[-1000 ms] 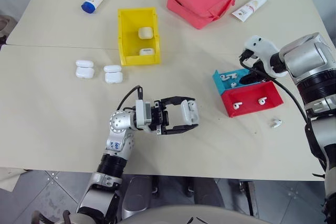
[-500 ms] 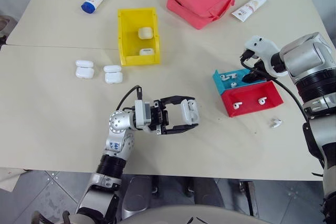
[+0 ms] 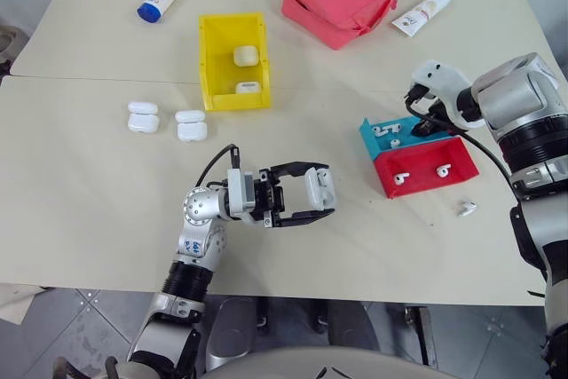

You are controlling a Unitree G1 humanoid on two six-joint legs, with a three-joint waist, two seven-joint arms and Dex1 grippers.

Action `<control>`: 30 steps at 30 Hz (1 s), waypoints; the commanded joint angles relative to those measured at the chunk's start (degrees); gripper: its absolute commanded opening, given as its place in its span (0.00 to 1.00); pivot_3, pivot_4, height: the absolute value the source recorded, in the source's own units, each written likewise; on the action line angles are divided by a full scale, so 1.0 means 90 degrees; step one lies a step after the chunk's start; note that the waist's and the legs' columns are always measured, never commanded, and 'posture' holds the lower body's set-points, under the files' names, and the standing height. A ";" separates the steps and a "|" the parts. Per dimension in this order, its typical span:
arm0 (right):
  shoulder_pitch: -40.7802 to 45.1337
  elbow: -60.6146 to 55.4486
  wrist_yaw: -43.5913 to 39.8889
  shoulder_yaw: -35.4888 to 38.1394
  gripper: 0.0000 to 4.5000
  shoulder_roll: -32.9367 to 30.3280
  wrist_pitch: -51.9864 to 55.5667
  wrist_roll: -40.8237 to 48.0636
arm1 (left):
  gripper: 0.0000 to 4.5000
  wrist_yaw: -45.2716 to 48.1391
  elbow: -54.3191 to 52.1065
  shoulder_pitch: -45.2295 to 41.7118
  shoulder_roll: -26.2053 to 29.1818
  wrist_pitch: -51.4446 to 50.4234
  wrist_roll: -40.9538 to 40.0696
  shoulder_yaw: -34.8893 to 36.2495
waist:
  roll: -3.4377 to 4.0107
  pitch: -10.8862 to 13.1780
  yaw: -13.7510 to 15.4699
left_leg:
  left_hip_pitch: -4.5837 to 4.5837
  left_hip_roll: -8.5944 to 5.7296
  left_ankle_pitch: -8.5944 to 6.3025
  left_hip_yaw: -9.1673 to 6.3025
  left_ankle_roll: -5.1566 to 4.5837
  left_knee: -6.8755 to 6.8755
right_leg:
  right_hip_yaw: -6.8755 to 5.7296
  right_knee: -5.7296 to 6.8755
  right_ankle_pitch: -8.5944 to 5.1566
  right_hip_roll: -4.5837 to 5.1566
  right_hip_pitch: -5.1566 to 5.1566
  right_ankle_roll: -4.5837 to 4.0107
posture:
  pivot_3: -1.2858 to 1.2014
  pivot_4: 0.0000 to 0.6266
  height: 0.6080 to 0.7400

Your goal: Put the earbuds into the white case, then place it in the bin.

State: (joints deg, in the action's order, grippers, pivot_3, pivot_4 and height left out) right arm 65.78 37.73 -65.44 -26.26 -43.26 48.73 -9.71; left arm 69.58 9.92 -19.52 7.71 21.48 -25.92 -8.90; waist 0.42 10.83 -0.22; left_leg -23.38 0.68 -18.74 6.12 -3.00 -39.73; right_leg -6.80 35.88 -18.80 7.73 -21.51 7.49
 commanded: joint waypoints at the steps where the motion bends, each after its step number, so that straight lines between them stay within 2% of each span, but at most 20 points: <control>1: 0.0021 -0.0894 -0.0164 0.1040 0.13 -0.0243 0.0178 0.0675 | 0.62 0.0068 -0.0020 -0.0119 0.0046 0.0060 -0.0084 0.0071 | 0.0003 0.0002 0.0003 | 0.0000 0.0000 0.0000 0.0000 0.0000 0.0000 | 0.0000 0.0000 0.0000 0.0000 0.0000 0.0000 | 0.52 0.24 1.00; 6: -0.1104 -0.2846 -0.0064 0.2601 0.13 -0.0365 0.0436 0.1774 | 0.62 0.0318 0.0249 -0.0383 0.0184 -0.0049 -0.0240 0.0220 | 0.0002 0.0001 0.0049 | 0.0000 0.0000 0.0000 -0.0010 0.0000 -0.0001 | -0.0006 0.0000 0.0000 0.0000 0.0005 0.0000 | 0.52 0.24 1.00; 8: -0.1790 -0.3903 0.0105 0.3471 0.13 -0.0204 0.0696 0.2367 | 0.62 0.0490 0.0470 -0.0587 0.0254 -0.0123 -0.0323 0.0291 | 0.0002 0.0002 0.0078 | -0.0004 -0.0006 -0.0001 -0.0015 0.0000 -0.0001 | -0.0009 -0.0002 0.0000 0.0003 0.0006 0.0000 | 0.52 0.24 1.00; 10: -0.2415 -0.4926 0.0166 0.4326 0.13 0.0128 0.1176 0.3228 | 0.62 0.0667 0.0710 -0.0804 0.0310 -0.0221 -0.0415 0.0384 | 0.0002 0.0002 0.0095 | -0.0005 -0.0008 -0.0001 -0.0011 -0.0001 -0.0003 | -0.0006 0.0001 0.0001 0.0004 0.0001 0.0001 | 0.52 0.24 1.00; 16: -0.3768 -0.7220 0.0666 0.5719 0.13 0.1078 0.1314 0.5128 | 0.62 0.1181 0.1347 -0.1362 0.0391 -0.0493 -0.0565 0.0610 | 0.0001 0.0001 0.0097 | 0.0001 -0.0006 -0.0001 -0.0013 0.0000 -0.0003 | -0.0003 0.0004 0.0001 -0.0004 0.0004 0.0001 | 0.52 0.24 1.00; 23: -0.4977 -0.8667 0.1736 0.6190 0.13 0.1850 0.1532 0.7314 | 0.62 0.1449 0.1448 -0.1853 0.0290 -0.1114 -0.0709 0.0704 | 0.0001 0.0001 0.0155 | 0.0002 -0.0009 -0.0001 -0.0019 0.0000 -0.0001 | -0.0001 0.0005 0.0001 -0.0007 0.0007 0.0001 | 0.52 0.24 1.00; 27: -0.5383 -0.9016 0.2326 0.5885 0.13 0.1952 0.1339 0.8173 | 0.62 0.1507 0.1171 -0.1847 0.0242 -0.1479 -0.0844 0.0694 | 0.0000 0.0000 0.0153 | 0.0005 -0.0013 -0.0002 -0.0013 -0.0002 -0.0002 | 0.0012 0.0005 0.0003 -0.0007 0.0007 0.0005 | 0.52 0.24 1.00; 30: -0.5637 -0.9122 0.2582 0.5530 0.13 0.1947 0.1084 0.8293 | 0.62 0.1544 0.0893 -0.1777 0.0212 -0.1736 -0.0889 0.0639 | 0.0000 0.0000 0.0152 | 0.0005 -0.0009 -0.0001 -0.0013 -0.0001 -0.0002 | 0.0013 0.0005 0.0003 -0.0012 0.0006 0.0005 | 0.52 0.24 1.00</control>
State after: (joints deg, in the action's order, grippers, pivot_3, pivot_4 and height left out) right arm 15.42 -42.37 -43.40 24.38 -25.98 60.54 63.01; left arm 83.03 21.10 -35.65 9.89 6.89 -32.28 -2.94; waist 0.42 10.83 1.14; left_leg -23.33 0.58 -18.76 6.02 -3.01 -39.75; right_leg -6.68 35.91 -18.78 7.63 -21.45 7.53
